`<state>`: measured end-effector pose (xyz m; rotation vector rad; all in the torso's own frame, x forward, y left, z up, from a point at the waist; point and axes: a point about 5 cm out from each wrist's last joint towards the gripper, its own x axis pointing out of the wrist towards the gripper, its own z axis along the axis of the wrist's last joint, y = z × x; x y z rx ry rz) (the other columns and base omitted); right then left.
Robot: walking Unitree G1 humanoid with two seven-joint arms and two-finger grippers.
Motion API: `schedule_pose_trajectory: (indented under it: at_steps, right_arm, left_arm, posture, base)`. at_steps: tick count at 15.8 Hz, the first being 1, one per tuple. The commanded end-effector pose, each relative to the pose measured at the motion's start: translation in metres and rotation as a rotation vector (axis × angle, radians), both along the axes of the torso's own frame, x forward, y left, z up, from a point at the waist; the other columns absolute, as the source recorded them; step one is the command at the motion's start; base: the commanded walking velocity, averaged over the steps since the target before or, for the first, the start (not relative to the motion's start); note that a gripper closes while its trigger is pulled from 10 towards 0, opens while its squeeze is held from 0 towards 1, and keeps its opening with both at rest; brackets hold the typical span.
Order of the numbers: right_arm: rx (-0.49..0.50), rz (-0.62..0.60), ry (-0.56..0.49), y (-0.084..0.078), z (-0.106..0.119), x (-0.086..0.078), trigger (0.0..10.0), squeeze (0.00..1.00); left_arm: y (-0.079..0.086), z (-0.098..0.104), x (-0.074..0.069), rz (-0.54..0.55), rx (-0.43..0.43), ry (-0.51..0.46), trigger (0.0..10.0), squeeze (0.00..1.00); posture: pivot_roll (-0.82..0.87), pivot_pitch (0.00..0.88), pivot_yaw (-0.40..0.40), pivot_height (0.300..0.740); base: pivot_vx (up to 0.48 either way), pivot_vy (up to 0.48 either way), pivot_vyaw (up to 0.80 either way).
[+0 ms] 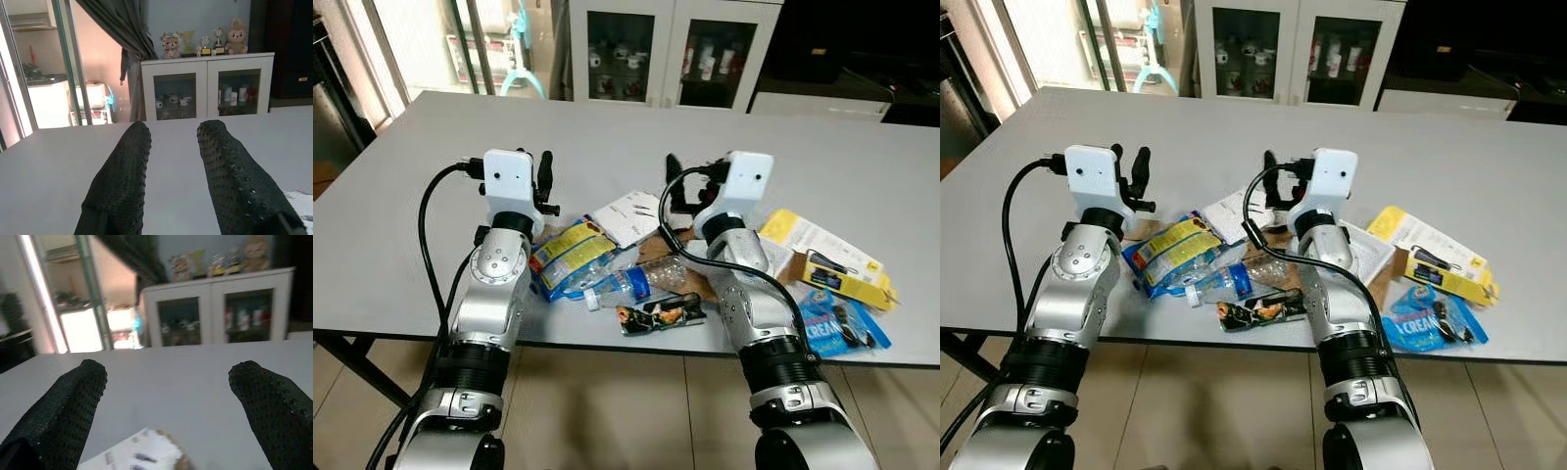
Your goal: Picking trash to rubbish bin
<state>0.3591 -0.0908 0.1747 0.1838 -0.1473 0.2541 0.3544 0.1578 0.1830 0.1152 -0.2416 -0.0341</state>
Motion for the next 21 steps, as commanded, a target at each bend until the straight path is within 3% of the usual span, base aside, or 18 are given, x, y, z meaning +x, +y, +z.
schedule_pose_trajectory:
  at_steps: [1, 3, 6, 7, 11, 14, 21]
  right_arm:
    - [-0.099, 0.172, 0.027, 0.010, -0.006, -0.006, 10.0, 0.00]
    - [-0.214, 0.361, 0.107, 0.020, -0.026, -0.018, 10.0, 0.00]
    - [-0.181, 0.405, 0.134, 0.019, -0.029, -0.022, 10.0, 0.00]
    - [-0.225, 0.495, 0.111, 0.021, -0.028, -0.030, 10.0, 0.00]
    - [-0.289, 0.486, 0.141, 0.016, -0.030, -0.028, 10.0, 0.00]
    - [-0.279, 0.483, 0.122, 0.018, -0.022, -0.030, 10.0, 0.00]
    - [-0.322, 0.409, 0.147, -0.010, -0.024, -0.035, 10.0, 0.00]
  left_arm:
    - [-0.001, -0.001, 0.000, -0.020, 0.011, 0.014, 10.0, 0.00]
    - [-0.002, -0.004, -0.001, -0.035, 0.016, 0.022, 10.0, 0.00]
    - [-0.003, -0.004, -0.002, -0.048, 0.023, 0.024, 10.0, 0.00]
    - [-0.001, -0.008, -0.004, -0.064, 0.037, 0.040, 10.0, 0.00]
    - [-0.007, -0.012, -0.006, -0.092, 0.031, 0.055, 10.0, 0.00]
    - [-0.009, -0.018, -0.010, -0.126, 0.047, 0.081, 10.0, 0.00]
    - [-0.008, -0.023, -0.014, -0.162, 0.077, 0.103, 10.0, 0.00]
  posture:
    - [0.01, 0.039, -0.038, 0.740]
    - [0.02, 0.043, -0.043, 0.740]
    - [0.02, 0.042, -0.041, 0.740]
    - [0.01, 0.044, -0.036, 0.740]
    - [-0.01, 0.047, -0.047, 0.740]
    - [-0.02, 0.049, -0.030, 0.740]
    - [-0.04, 0.064, -0.012, 0.740]
  base:
    - [0.000, 0.000, 0.00]
    - [0.000, 0.000, 0.00]
    - [0.000, 0.000, 0.00]
    - [0.000, 0.000, 0.00]
    - [0.000, 0.000, 0.00]
    - [0.000, 0.000, 0.00]
    - [0.000, 0.000, 0.00]
